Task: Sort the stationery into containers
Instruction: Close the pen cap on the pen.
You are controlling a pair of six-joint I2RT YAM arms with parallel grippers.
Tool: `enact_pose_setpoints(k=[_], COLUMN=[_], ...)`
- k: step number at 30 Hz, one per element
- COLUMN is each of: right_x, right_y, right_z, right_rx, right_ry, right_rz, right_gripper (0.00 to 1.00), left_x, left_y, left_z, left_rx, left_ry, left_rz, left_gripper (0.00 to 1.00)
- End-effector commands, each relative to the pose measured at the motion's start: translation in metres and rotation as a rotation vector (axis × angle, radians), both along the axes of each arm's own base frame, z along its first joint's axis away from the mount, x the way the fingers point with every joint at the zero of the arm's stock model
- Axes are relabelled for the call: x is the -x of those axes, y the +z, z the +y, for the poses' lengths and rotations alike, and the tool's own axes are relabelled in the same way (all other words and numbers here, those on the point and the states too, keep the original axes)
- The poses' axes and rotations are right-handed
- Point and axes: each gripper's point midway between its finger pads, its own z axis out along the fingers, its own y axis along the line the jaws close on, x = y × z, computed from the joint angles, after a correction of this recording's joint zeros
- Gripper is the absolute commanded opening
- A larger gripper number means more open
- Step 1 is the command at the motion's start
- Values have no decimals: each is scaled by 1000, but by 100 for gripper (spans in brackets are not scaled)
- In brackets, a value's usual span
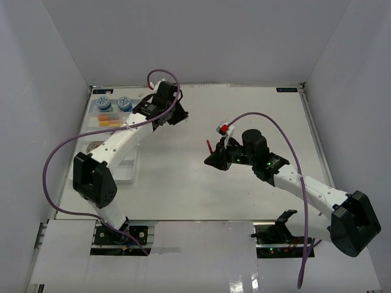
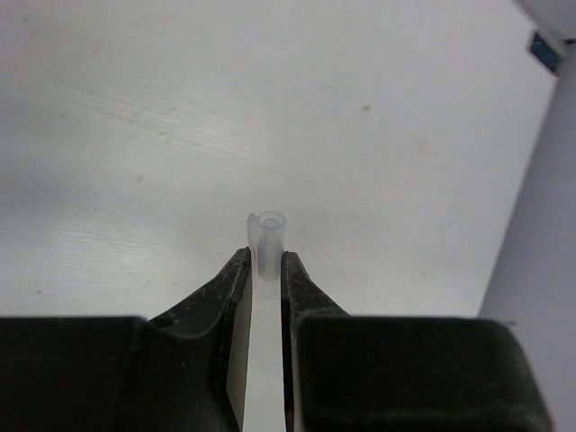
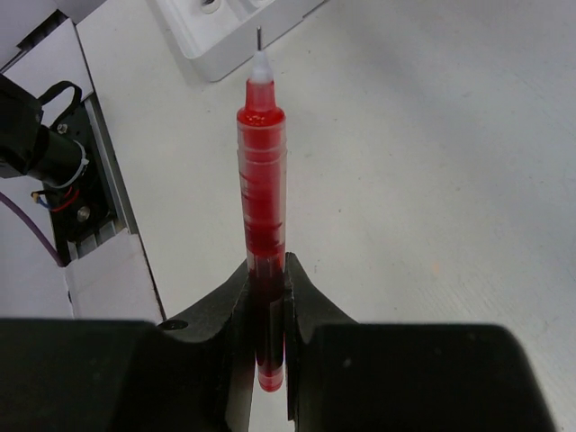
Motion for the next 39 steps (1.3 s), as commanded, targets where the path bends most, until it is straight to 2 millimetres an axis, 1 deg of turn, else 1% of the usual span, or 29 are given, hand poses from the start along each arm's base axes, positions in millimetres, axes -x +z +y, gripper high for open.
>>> enact_pose_setpoints(k=[1,2,3,4,5,6,7,8,9,10,11,12,13,15,16,18,19,22,24,25,31,35,38,39], right_x=[-3,-5,-7,-8,-9,-10,-12,-14,-18,-20,-23,-25,-27,-29,-30,-31,-32,-34,-35,-35,-39,-40,-42,-43], right_y=[27,30,31,29,34,38,39,43,46,45,50,50,49,53,52,52,54,58,59,60,62,65,67,68], right_z=[23,30,33,37,41,44,46,48,49,51,53,54,56,59,60,62,63,64,65,66,67,67,68,68], right_rx=[-55,-57,-58,-57,-65,-82,-91,-101,-110,-108,-118,-118,-114,-121,-120,-123,-127,-134,-134,-137,-135,-140,-141,-142], right_ry=[26,35,33,38,43,43,40,38,29,25,19,18,18,23,24,26,26,23,23,24,15,12,9,6], right_rz=[-29,-29,-30,-22,-26,-37,-32,-40,-50,-47,-58,-60,-57,-57,-53,-47,-54,-58,-59,-62,-68,-75,-76,-78], right_gripper=[8,8,8,8,8,8,8,8,8,8,8,8,8,8,8,8,8,8,8,8,8,8,8,8], left_x=[8,15,16,20,26,30,34,40,46,50,57,58,63,69,70,74,78,82,86,88,93,95,99,99], left_y=[47,64,74,74,80,100,106,100,119,124,131,122,137,143,145,149,154,154,160,157,158,163,162,166], left_z=[-11,-14,-17,-17,-23,-25,-27,-30,-31,-32,-30,-30,-28,-23,-21,-21,-21,-22,-23,-25,-28,-26,-27,-29], left_rx=[9,22,26,23,28,53,64,62,99,110,127,118,133,135,135,142,146,156,166,170,175,177,181,191], left_ry=[-68,-83,-101,-112,-138,-159,-177,-203,-227,-238,-251,-255,-260,-263,-263,-276,-295,-318,-342,-353,-389,-397,-417,-421], left_rz=[-172,-218,-267,-283,-313,-383,-412,-416,-477,-501,-541,-525,-580,-618,-629,-654,-673,-699,-728,-728,-753,-775,-777,-796], left_gripper=[0,0,0,0,0,0,0,0,0,0,0,0,0,0,0,0,0,0,0,0,0,0,0,0])
